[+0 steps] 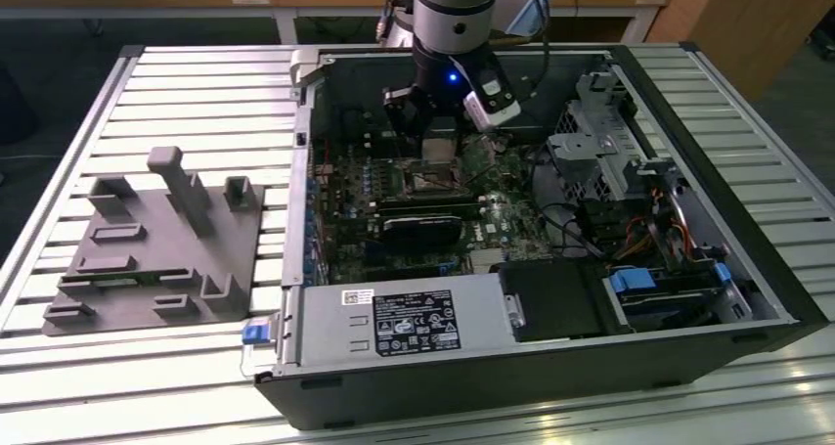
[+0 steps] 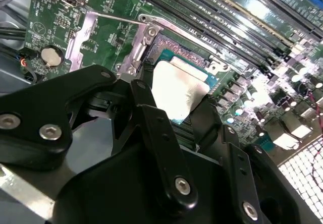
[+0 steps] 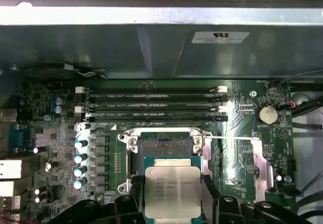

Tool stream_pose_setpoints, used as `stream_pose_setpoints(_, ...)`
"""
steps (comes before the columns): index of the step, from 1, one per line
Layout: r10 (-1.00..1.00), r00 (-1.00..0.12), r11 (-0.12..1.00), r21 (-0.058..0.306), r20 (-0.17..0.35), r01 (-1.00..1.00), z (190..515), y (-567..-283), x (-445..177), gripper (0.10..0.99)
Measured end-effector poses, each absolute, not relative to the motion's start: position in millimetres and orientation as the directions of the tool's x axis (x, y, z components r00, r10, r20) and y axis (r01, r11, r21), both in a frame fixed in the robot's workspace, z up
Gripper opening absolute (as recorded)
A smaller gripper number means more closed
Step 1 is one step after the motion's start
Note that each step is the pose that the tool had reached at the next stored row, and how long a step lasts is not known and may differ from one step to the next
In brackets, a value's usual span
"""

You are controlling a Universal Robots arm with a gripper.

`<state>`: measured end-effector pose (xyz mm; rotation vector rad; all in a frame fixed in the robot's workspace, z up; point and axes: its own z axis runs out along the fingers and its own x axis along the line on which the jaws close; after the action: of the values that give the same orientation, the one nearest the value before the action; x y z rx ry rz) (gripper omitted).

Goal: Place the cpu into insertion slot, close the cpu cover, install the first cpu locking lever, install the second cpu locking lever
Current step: 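Place the cpu into insertion slot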

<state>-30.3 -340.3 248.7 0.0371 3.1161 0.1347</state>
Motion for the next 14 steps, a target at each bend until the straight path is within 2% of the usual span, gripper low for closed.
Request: stream_pose_setpoints(14,0.089,-0.996,0.993,0.086,-0.021,0.086,246.1,-338.1,-30.3,0.541)
